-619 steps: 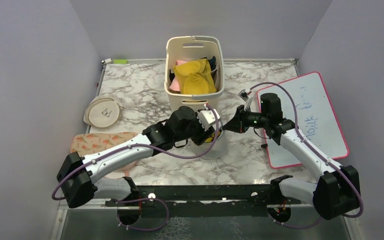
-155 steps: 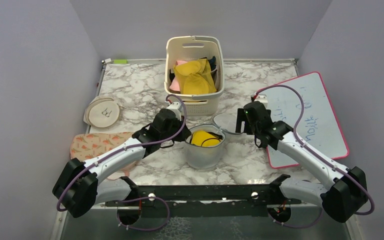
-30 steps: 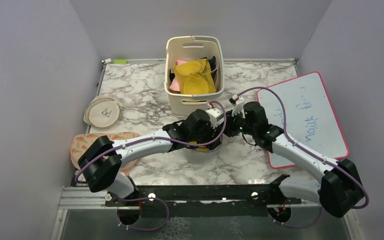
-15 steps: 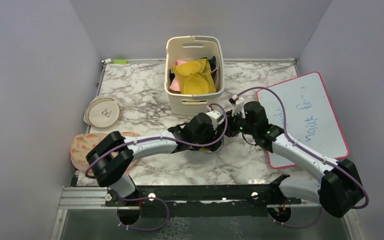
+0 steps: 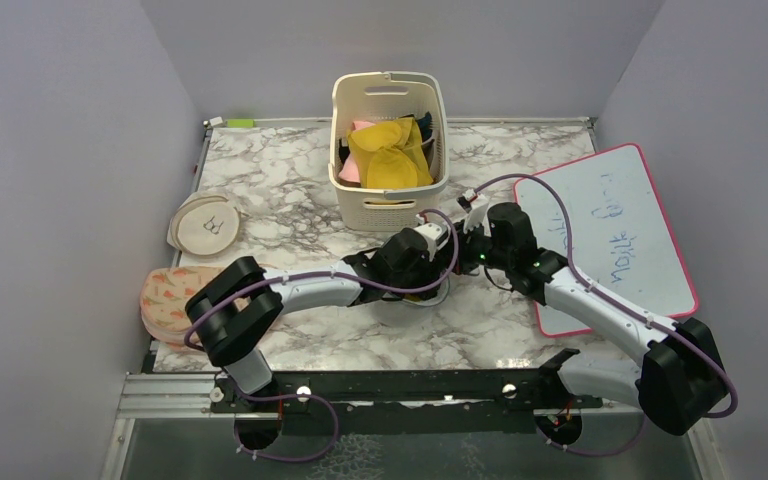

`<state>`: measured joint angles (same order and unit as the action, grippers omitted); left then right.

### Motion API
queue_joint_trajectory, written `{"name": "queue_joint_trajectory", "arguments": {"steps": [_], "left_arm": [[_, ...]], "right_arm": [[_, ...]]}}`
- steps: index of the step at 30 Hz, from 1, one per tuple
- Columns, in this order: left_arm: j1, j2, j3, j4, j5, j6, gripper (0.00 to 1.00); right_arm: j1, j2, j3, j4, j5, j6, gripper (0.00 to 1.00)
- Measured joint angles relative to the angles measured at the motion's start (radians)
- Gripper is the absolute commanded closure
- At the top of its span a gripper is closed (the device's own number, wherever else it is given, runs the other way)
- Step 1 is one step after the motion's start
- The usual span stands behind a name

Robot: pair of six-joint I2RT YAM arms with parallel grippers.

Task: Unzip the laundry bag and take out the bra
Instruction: Pick up the bra from the laundry bag.

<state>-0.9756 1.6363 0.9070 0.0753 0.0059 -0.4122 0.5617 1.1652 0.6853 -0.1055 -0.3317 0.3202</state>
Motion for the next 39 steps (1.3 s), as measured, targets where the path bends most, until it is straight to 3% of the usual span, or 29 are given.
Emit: {"name": "queue_joint_trajectory", "arguments": {"steps": [8, 39], "left_arm": [[0.0, 0.009, 0.0, 0.003, -0.02, 0.005, 0.99], [0.0, -0.382, -0.058, -0.008, -0.029, 0.076, 1.0]], "right_arm": [[0.0, 0.001, 0.0, -0.001, 0.0, 0.0, 0.99], [0.0, -0.014, -0.021, -0.021, 0.029, 0.015, 0.99]]}}
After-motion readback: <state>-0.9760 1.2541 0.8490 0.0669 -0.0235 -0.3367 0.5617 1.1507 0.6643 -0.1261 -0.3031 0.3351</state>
